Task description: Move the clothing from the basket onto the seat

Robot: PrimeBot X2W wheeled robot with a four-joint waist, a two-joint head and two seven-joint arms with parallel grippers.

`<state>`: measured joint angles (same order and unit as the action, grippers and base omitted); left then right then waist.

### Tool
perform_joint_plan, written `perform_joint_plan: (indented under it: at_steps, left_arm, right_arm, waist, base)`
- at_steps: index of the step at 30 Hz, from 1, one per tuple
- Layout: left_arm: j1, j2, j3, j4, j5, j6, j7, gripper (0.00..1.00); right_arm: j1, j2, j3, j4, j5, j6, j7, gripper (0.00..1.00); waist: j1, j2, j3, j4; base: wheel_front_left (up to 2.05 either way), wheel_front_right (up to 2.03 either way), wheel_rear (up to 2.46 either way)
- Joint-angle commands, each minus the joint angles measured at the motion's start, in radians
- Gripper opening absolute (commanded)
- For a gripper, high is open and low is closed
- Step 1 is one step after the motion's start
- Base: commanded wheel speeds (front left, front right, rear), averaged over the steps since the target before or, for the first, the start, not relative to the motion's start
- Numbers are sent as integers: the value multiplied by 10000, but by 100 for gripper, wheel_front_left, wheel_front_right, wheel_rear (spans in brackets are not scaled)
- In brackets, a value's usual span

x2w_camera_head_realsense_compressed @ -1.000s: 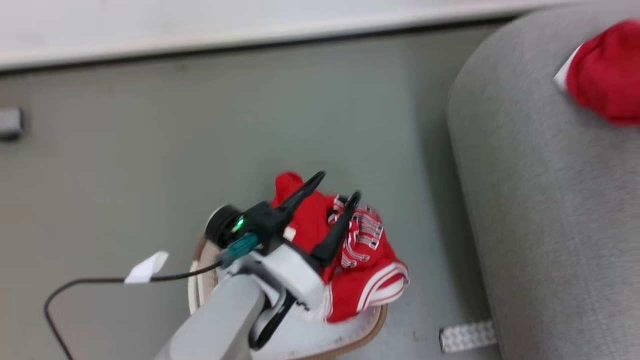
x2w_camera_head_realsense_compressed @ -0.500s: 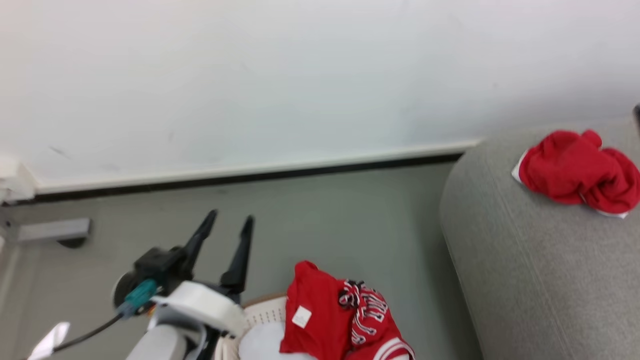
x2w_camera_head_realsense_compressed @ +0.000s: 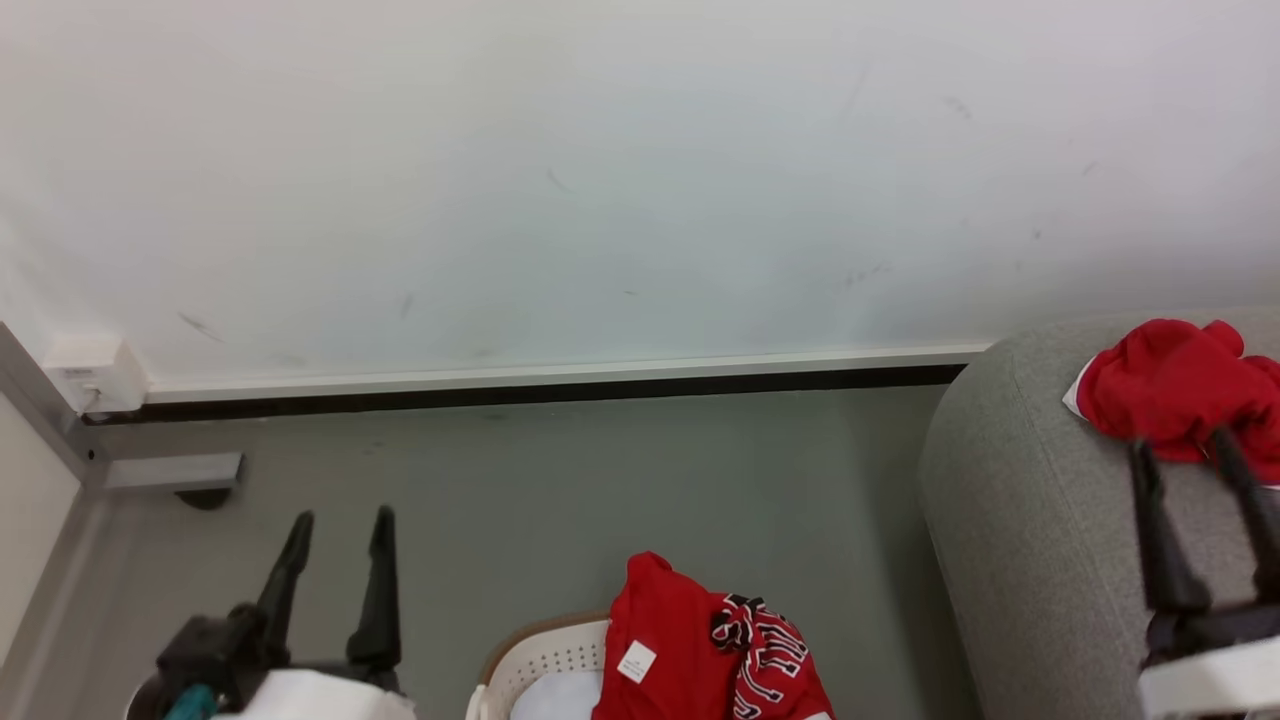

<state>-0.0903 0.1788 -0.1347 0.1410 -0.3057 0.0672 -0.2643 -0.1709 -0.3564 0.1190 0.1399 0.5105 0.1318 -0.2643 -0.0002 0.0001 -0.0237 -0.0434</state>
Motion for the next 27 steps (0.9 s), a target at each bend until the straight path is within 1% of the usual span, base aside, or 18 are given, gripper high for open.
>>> perform_joint_plan:
  at_steps: [1,3,6,10,16,23,27]
  left_arm:
    - [366,-193,299,-133,304,-65,-3,100]
    - [659,-435,614,-139,496,-255,-1,100]
    - [959,-705,946,-67,827,-553,-3,100]
    - [1082,-944,1239,18,1100,-912,-3,100]
    - [895,-1145,1528,102,1427,-1259,-3,100]
    - [892,-1223,1703,171,1571,-1411,-3,100]
    - [824,-1249,1690,224,1659,-1492,-3,100]
  right_arm:
    - [682,357,-198,-299,-307,-22,6,100]
    - [1226,764,-275,-604,-717,-22,5,100]
    - [1720,1191,-291,-634,-1041,-22,4,100]
    - [1744,1373,-125,-567,-1276,-22,4,100]
    - [1522,1389,-89,-527,-1380,-22,3,100]
    - [1460,1462,48,-524,-1370,-22,3,100]
    - [1356,1385,166,-502,-1310,-22,3,100]
  waist:
    - [2,-1,-53,16]
    - [2,-1,-93,10]
    - [2,-1,-133,-34]
    - [2,-1,-167,-121]
    - [2,-1,-171,-193]
    - [2,-1,-130,-325]
    - [2,-1,-33,-476]
  base:
    - [0,0,0]
    - [0,0,0]
    - [0,0,0]
    - [0,0,0]
    - [0,0,0]
    - [0,0,0]
    - [0,0,0]
